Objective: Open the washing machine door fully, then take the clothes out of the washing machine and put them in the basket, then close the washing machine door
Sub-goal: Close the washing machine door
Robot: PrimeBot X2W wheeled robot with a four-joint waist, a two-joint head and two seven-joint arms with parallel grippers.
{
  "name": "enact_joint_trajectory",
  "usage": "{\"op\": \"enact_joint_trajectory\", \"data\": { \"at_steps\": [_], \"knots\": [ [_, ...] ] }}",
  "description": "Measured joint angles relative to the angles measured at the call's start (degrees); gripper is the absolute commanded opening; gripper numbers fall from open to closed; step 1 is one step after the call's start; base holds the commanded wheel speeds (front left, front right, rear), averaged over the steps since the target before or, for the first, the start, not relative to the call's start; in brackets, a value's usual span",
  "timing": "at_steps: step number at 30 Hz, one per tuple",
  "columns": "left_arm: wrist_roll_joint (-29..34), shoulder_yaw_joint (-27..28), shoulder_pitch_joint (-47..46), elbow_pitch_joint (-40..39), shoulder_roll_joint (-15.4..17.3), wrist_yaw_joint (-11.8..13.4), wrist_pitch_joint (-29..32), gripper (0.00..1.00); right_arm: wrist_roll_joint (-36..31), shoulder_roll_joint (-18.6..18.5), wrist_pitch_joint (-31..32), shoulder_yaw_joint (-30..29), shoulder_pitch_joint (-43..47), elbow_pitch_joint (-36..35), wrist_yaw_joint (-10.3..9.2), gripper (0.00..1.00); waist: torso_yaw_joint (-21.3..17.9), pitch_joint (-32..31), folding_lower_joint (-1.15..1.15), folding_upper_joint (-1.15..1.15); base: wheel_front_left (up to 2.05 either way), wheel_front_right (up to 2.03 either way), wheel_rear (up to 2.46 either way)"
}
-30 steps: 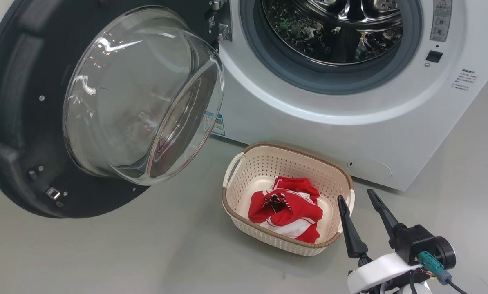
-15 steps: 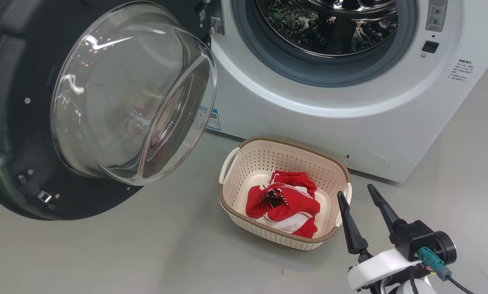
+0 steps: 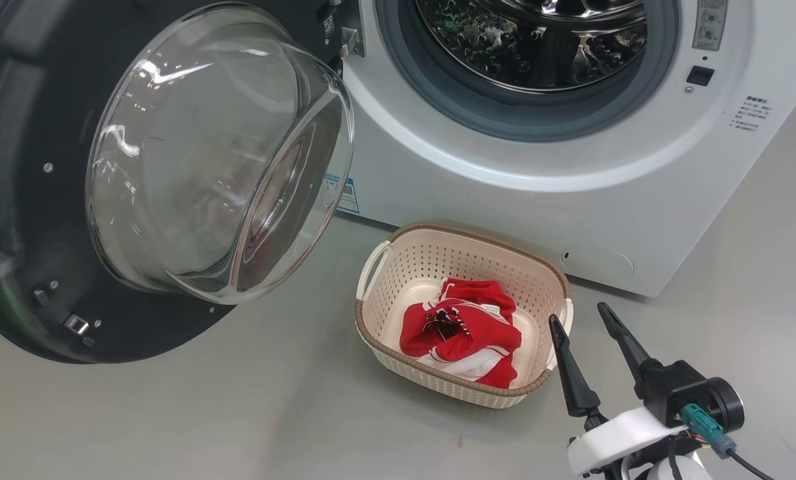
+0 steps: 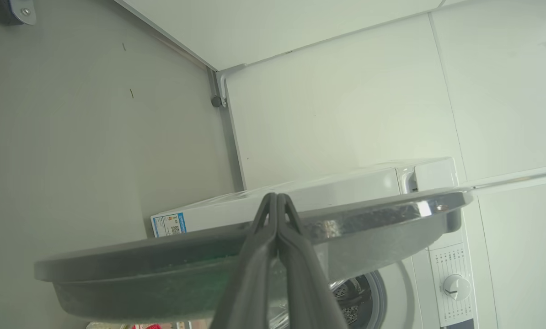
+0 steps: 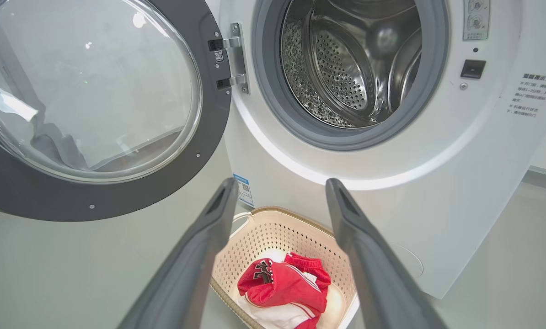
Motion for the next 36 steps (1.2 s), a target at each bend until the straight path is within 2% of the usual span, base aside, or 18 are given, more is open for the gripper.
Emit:
{"op": "enact_joint_trajectory", "data": {
  "at_steps": [16, 27, 34, 36],
  "knots": [
    [-5.6, -1.0, 0.1, 1.7, 0.3, -3.4, 10.5, 0.00, -0.2, -0.2, 0.1, 0.2, 0.0, 0.0, -0.01, 1.00, 0.6, -0.3, 0.00, 0.00, 0.00, 0.00, 0.00],
    [-10.4, -2.2, 2.4, -1.1, -0.8, -4.2, 19.4, 0.00, -0.2, -0.2, 0.1, 0.2, 0.0, 0.0, -0.13, 1.00, 0.7, -0.1, 0.00, 0.00, 0.00, 0.00, 0.00],
    [-11.3, -2.3, 5.7, -4.5, -1.8, -4.4, 23.1, 0.00, -0.2, -0.2, 0.1, 0.3, -0.5, -0.4, -0.18, 1.00, 0.1, 0.4, 0.00, 0.00, 0.00, 0.00, 0.00],
    [-11.3, -2.6, 6.2, -5.3, -2.4, -4.4, 23.9, 0.00, -0.2, -0.2, 0.1, -0.1, -0.7, -0.6, -0.97, 1.00, 0.0, 0.7, 0.00, 0.00, 0.00, 0.00, 0.00]
  ]
}}
